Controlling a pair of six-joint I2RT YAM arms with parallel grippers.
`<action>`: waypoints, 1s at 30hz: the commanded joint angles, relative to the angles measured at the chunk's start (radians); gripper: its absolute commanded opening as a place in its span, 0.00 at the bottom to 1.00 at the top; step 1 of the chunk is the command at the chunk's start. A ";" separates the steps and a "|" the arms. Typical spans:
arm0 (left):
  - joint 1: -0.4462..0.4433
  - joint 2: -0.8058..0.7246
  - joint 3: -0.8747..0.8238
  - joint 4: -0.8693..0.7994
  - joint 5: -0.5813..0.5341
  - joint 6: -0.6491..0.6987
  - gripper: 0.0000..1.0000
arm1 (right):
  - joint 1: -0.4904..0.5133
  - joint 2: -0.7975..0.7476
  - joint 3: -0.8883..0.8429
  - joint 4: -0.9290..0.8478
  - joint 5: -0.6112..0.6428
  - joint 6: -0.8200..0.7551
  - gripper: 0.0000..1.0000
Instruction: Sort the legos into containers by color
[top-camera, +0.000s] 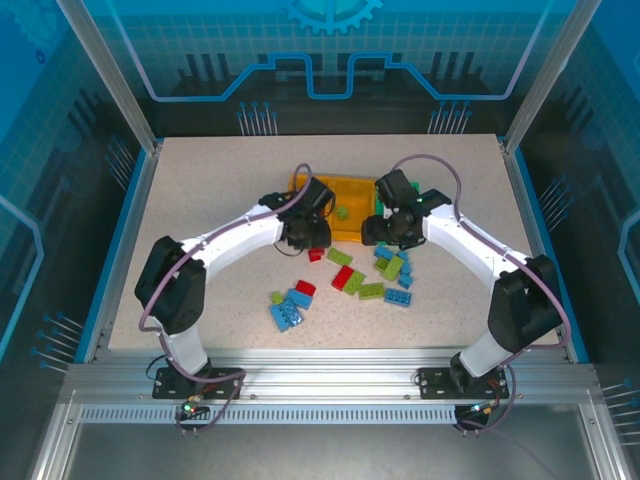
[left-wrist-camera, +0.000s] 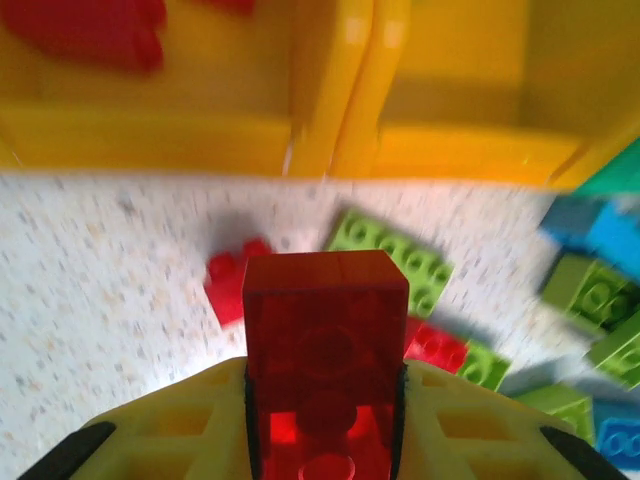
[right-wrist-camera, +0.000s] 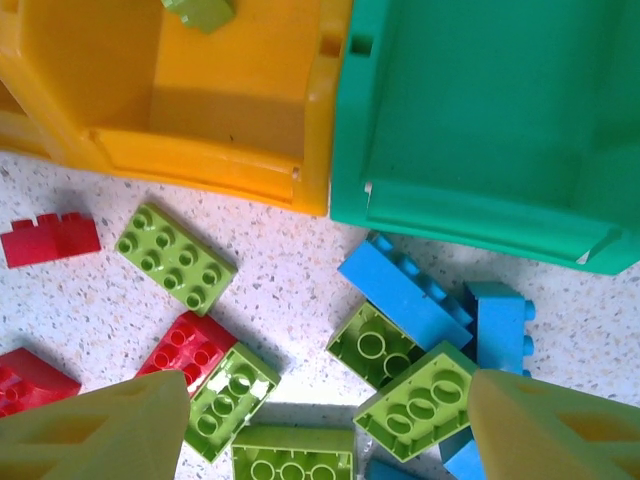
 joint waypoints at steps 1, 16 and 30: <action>0.069 0.008 0.074 -0.050 0.000 0.083 0.34 | 0.043 -0.041 -0.056 0.064 -0.039 -0.031 0.77; 0.229 0.312 0.398 -0.059 0.091 0.193 0.46 | 0.166 -0.064 -0.168 0.116 -0.075 -0.082 0.80; 0.228 0.124 0.234 0.034 0.197 0.081 0.99 | 0.292 0.085 -0.094 0.088 -0.079 -0.480 0.94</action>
